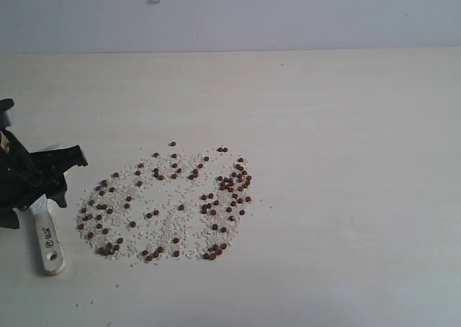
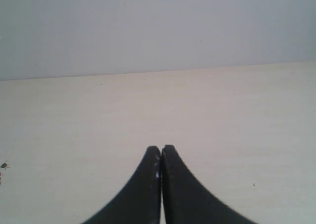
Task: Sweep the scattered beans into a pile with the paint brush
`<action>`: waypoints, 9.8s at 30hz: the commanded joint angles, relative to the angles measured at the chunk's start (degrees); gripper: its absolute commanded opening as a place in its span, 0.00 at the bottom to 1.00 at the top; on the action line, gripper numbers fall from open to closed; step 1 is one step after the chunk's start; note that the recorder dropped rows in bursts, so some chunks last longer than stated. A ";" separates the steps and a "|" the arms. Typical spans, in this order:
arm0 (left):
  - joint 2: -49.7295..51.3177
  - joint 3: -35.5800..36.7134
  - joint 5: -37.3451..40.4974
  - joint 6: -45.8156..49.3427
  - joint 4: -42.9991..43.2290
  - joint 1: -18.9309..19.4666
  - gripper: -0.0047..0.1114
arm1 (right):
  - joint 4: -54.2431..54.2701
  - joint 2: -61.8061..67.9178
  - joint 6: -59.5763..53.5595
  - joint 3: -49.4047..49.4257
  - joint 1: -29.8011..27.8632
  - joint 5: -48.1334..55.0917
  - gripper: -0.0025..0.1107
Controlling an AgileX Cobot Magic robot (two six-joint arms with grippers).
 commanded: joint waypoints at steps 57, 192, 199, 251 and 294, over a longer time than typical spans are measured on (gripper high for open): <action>8.10 1.90 -2.70 0.92 -0.06 2.65 0.40 | -0.18 -0.39 -0.38 0.26 0.07 -0.28 0.02; 2.98 -19.88 -3.40 66.25 -24.95 2.05 0.04 | -86.16 131.46 25.13 -81.92 33.09 -69.05 0.44; 2.98 -19.88 -3.16 66.38 -25.92 2.05 0.04 | -85.21 131.46 24.76 -81.92 33.35 -68.82 0.44; 2.86 -19.88 -3.59 73.86 -33.17 1.82 0.04 | -98.54 129.01 38.87 -87.60 39.38 -48.32 0.40; 2.86 -19.88 -5.44 74.24 -34.71 1.82 0.04 | -95.94 128.17 52.00 -87.60 36.91 -57.00 0.24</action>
